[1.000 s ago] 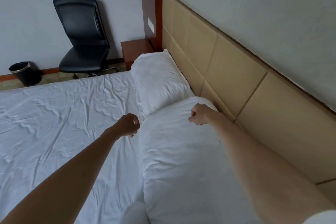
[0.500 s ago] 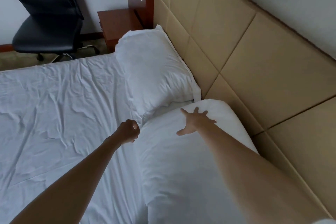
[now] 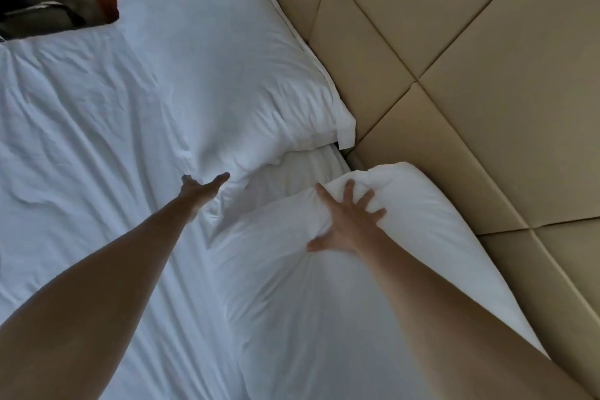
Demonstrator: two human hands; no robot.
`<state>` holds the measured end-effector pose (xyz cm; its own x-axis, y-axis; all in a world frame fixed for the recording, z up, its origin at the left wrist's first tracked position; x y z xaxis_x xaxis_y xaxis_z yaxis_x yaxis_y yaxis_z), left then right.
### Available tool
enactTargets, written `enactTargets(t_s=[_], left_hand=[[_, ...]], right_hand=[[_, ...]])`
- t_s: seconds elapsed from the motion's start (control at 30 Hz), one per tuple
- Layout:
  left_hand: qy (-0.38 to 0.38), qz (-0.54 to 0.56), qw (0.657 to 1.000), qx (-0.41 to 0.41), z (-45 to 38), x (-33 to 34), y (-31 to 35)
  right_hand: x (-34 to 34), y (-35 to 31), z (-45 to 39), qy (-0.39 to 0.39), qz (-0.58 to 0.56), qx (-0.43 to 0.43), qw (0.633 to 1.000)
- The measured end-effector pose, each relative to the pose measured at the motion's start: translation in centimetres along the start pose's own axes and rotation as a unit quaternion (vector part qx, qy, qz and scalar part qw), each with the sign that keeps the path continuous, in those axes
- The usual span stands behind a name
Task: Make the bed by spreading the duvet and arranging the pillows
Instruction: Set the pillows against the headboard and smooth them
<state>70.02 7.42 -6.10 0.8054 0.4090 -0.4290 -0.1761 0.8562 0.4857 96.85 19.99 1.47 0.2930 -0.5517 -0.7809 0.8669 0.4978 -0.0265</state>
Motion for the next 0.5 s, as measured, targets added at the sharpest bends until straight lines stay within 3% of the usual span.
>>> enactTargets(t_s=[0.2, 0.5], left_hand=[[-0.039, 0.151, 0.983, -0.098, -7.0, 0.8, 0.9], [-0.055, 0.321, 0.945, 0.006, -6.8, -0.3, 1.8]], right_hand=[[2.0, 0.0, -1.5, -0.008, 0.018, 0.005, 1.0], [2.6, 0.4, -2.3, 0.007, 0.035, 0.033, 0.999]])
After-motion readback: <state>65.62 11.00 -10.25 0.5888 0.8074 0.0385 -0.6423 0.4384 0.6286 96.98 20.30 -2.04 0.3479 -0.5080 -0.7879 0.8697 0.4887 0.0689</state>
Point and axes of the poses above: each hand's wrist, its own z-axis away from the middle knuckle, its own x-axis out of the palm, y = z × x, the point moved 1 cm from there along -z, towards the middle knuckle, and after that the axes turned 5 degrees about -z, right-handed, at the moved point
